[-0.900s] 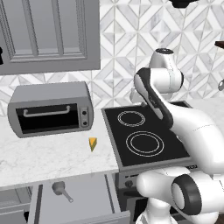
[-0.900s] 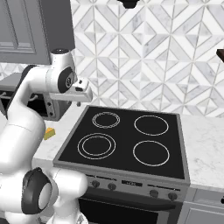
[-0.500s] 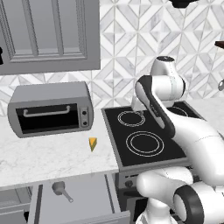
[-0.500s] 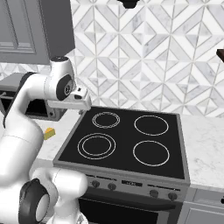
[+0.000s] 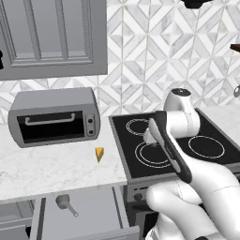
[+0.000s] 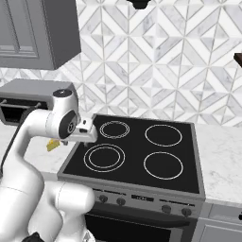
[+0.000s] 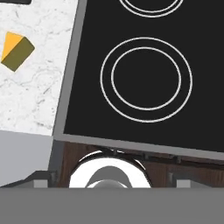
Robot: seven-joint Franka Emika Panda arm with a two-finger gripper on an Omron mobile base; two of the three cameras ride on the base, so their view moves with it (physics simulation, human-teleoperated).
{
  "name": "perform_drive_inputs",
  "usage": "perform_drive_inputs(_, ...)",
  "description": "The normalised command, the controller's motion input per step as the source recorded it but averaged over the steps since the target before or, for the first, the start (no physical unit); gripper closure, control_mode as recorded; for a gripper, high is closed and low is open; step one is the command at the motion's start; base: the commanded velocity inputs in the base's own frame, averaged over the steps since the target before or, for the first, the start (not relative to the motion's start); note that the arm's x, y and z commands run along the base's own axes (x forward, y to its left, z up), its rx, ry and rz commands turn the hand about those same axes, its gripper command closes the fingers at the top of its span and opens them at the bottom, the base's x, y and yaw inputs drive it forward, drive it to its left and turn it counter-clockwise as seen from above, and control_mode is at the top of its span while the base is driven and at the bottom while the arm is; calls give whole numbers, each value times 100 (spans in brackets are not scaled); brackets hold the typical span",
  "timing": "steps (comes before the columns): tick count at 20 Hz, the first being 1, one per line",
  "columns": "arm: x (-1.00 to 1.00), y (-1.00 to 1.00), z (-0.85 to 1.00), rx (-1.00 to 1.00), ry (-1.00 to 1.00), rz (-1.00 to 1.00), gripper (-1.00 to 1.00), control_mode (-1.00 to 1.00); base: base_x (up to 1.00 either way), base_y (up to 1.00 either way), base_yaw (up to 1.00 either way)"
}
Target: Pick the measuring cup from the drawer and place it on the counter.
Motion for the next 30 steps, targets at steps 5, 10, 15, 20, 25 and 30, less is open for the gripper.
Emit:
perform_drive_inputs(5,-6,0,-14,0,0,6,-100,100,-30,-10,28)
perform_drive_inputs(10,0,0,0,0,0,0,-100,100,-38,-47,41)
perform_drive_inputs(15,0,0,0,0,0,0,-100,100,-5,-38,42)
perform_drive_inputs(20,0,0,0,0,0,0,-100,100,0,0,41)
perform_drive_inputs(25,0,0,-6,0,0,6,-100,-100,0,0,32)
perform_drive_inputs(30,-3,0,-4,0,0,1,-100,-100,0,0,0)
